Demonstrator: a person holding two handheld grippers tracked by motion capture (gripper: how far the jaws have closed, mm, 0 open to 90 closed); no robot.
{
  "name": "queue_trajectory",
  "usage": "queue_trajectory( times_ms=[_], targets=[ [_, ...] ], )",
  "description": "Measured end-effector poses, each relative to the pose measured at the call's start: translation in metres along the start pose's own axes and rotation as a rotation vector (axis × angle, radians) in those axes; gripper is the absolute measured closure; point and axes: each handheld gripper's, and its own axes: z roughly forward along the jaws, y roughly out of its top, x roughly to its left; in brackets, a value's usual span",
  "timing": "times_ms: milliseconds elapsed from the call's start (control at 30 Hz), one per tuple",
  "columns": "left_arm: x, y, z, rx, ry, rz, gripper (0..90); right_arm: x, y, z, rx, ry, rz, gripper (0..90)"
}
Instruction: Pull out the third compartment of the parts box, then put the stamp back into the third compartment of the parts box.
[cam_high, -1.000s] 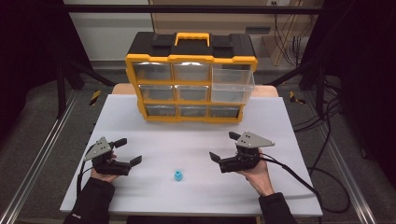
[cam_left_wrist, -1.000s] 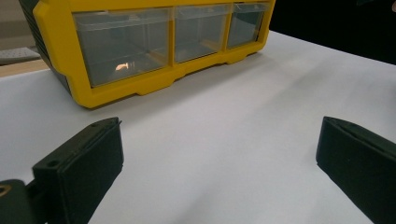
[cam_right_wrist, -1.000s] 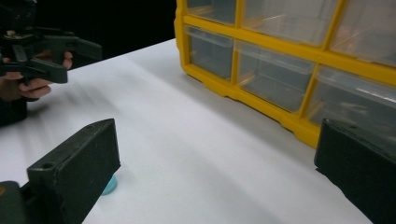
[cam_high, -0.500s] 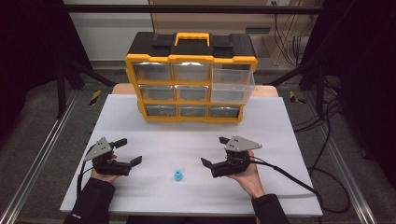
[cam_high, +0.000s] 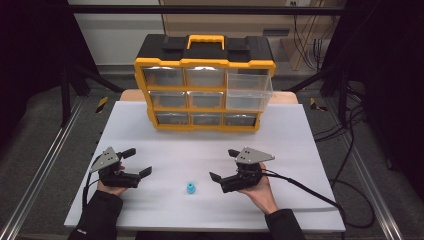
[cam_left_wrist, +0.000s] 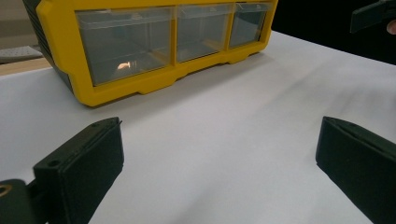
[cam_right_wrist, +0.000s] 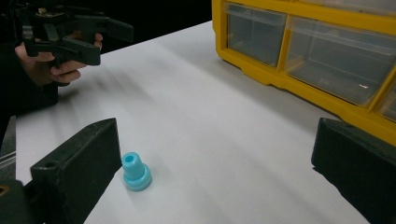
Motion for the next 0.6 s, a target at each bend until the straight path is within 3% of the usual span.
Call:
queue_trajectory(
  times_ms=[333, 600],
  targets=[
    [0.0, 0.0, 0.0, 0.0, -0.002, -0.003, 0.8, 0.008, -0.002, 0.012, 0.051, 0.019, -0.015, 1.5],
    [0.0, 0.0, 0.0, 0.001, 0.003, -0.004, 0.8, 0.012, -0.005, 0.017, 0.062, 0.033, -0.018, 1.6]
  ],
)
